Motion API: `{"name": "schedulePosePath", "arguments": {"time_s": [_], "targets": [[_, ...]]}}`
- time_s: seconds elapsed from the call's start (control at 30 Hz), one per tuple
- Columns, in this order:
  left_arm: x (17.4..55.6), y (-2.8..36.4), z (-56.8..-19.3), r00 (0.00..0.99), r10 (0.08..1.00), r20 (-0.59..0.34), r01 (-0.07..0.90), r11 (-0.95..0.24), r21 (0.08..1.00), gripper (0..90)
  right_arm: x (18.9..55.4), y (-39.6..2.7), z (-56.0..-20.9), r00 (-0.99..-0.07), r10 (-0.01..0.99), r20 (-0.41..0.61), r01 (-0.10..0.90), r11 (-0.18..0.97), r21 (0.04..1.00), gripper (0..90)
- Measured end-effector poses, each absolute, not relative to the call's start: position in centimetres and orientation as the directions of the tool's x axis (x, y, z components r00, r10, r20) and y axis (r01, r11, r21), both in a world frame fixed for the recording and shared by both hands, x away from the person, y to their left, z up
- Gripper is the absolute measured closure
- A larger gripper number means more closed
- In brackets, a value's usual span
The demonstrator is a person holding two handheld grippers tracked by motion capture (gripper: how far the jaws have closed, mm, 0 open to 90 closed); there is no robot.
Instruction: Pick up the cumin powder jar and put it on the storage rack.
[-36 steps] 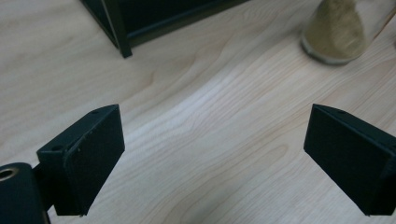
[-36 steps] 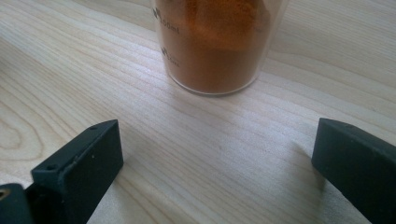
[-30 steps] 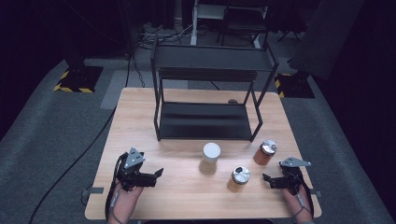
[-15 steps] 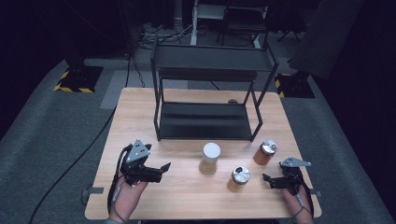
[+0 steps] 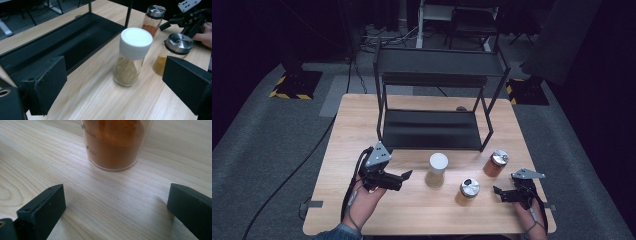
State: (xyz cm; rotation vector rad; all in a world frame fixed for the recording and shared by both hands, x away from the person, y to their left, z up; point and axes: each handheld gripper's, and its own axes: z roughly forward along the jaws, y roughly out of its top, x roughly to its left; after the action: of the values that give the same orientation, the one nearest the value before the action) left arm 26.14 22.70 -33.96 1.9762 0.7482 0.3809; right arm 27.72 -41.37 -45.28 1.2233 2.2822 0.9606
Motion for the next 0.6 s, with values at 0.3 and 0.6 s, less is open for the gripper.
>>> {"name": "schedulePosePath", "arguments": {"time_s": [0.3,0.6], "targets": [[27.9,20.5,-33.9,0.796,0.604,-0.050,0.338,-0.373,0.864,5.7,27.7,-41.4,-45.3,-0.550,0.835,-0.009,0.578,0.388,0.718,1.5],[29.6,18.0,-33.8,0.826,0.562,-0.052,0.331,-0.408,0.851,6.5,27.7,-41.3,-45.3,-0.549,0.836,-0.009,0.578,0.387,0.719,1.5]]}}
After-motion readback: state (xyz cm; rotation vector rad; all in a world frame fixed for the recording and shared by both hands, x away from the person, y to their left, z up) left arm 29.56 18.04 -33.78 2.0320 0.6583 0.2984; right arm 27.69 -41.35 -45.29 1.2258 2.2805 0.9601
